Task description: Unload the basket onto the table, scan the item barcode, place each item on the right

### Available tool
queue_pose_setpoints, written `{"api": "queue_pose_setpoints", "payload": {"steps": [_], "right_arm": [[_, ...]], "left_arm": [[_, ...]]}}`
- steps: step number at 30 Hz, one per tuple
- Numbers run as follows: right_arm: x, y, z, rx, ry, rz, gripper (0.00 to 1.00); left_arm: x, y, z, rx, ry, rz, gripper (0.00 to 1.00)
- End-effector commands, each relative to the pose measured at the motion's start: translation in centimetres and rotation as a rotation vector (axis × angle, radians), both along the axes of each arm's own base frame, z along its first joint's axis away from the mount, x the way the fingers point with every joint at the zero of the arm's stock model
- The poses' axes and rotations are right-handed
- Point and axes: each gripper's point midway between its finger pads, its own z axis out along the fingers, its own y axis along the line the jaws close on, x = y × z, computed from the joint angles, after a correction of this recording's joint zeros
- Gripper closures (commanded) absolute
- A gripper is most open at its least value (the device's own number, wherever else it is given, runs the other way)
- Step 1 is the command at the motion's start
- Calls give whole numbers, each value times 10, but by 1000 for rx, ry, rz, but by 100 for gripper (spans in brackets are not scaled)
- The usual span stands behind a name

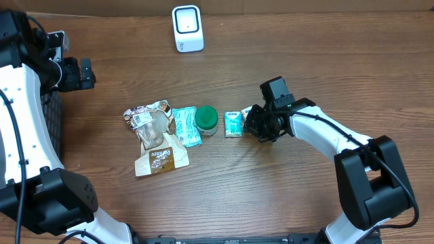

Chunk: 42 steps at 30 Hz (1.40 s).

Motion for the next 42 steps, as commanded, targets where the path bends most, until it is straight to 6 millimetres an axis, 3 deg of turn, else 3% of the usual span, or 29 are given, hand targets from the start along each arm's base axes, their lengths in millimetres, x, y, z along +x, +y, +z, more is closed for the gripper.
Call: {"api": "queue_pose_setpoints", "payload": {"steps": [1, 15, 21, 25, 28, 31, 36, 42], "right_arm": [[10, -13, -1, -11, 3, -49, 96], [43, -79, -1, -80, -77, -136, 96], [66, -61, 23, -25, -231, 48, 96], [63, -34, 47, 92, -228, 131, 96], [57, -14, 52, 129, -224, 168, 96], [60, -7, 47, 45, -233, 119, 96], [84, -14, 43, -141, -317, -77, 96], [99, 15, 48, -122, -415, -103, 96]], "left_arm": [[0, -1, 1, 7, -3, -19, 1], [0, -1, 1, 7, -3, -19, 1], [0, -1, 1, 7, -4, -19, 0], [0, -1, 1, 7, -3, -19, 0], [0, -1, 1, 7, -4, -19, 1], [1, -1, 1, 8, -4, -19, 0], [1, -1, 1, 8, -4, -19, 0], [1, -1, 1, 8, -4, -19, 0]]}}
